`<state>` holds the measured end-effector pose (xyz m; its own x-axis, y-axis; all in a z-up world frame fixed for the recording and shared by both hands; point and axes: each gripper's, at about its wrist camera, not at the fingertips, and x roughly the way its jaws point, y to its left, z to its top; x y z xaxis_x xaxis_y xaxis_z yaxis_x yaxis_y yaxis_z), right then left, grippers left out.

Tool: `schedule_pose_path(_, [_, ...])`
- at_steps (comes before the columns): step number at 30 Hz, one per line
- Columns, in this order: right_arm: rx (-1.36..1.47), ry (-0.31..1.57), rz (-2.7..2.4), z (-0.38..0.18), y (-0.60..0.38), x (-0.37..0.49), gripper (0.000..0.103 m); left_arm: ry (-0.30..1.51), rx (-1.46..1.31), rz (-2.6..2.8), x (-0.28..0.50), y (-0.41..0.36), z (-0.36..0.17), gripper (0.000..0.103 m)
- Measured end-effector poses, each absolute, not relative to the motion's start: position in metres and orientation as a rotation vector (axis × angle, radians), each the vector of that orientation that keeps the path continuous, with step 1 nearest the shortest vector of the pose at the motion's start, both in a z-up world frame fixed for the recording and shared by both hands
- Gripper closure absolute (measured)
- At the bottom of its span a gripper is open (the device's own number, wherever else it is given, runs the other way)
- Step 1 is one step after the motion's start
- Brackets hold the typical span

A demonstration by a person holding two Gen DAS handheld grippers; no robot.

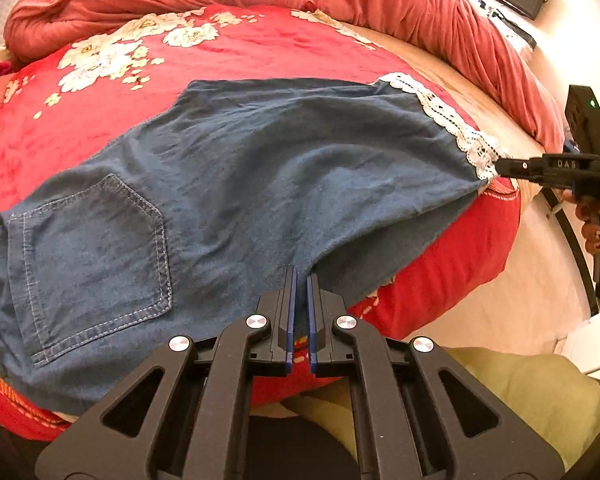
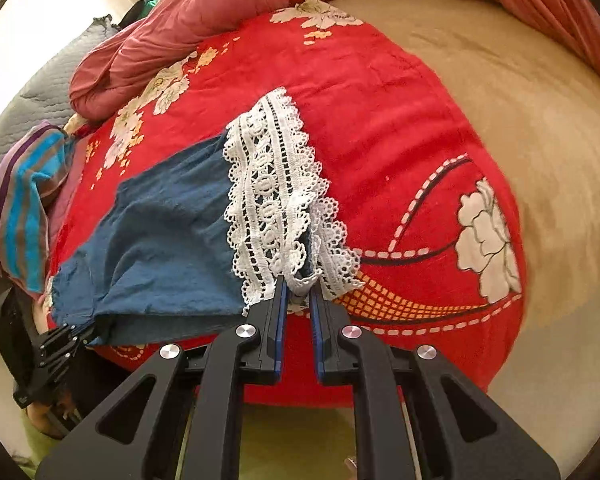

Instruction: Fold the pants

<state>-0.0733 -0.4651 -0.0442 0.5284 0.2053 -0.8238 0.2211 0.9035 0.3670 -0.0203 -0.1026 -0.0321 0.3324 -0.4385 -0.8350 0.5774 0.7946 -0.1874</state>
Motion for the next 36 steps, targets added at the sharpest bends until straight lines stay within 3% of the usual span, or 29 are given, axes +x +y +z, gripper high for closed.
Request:
schedule_pose_path(2, [0.469, 1.034, -0.031, -0.049, -0.469, -0.071, 0.092, 1.045, 0.15, -0.665, -0.019, -0.104, -0.035, 0.103])
schedule_pose_path(6, [0.503, 1.092, -0.086, -0.057, -0.477, -0.069, 0.075, 1.045, 0.166, -0.66, -0.017, -0.107, -0.037, 0.102])
schedule_pose_path(11, [0.334, 0.973, -0.115, -0.02, -0.466, -0.071, 0.062, 1.05, 0.148, -0.669, -0.011, -0.113, -0.041, 0.1])
schedule_pose_path(18, [0.171, 1.002, 0.118, -0.028, -0.407, -0.041, 0.062, 1.017, 0.181, -0.715, -0.026, -0.108, -0.031, 0.103])
schedule_pose_path(26, [0.171, 1.123, 0.093, -0.062, -0.41, -0.034, 0.063, 1.062, 0.25, -0.712, -0.034, -0.103, -0.047, 0.102])
schedule_pose_path(29, [0.158, 1.091, 0.115, -0.052, -0.409, -0.037, 0.061, 1.05, 0.226, -0.714, -0.037, -0.095, -0.039, 0.089])
schedule_pose_path(31, [0.15, 1.055, 0.15, -0.043, -0.404, -0.04, 0.058, 1.018, 0.175, -0.684, -0.035, -0.081, -0.025, 0.064])
schedule_pose_path(33, [0.13, 1.03, 0.18, -0.039, -0.395, -0.037, 0.057, 1.004, 0.144, -0.606, -0.026, -0.065, -0.019, 0.052])
schedule_pose_path(36, [0.125, 1.04, 0.206, -0.045, -0.387, -0.028, 0.057, 1.036, 0.107, -0.414, -0.001, -0.034, -0.024, 0.045])
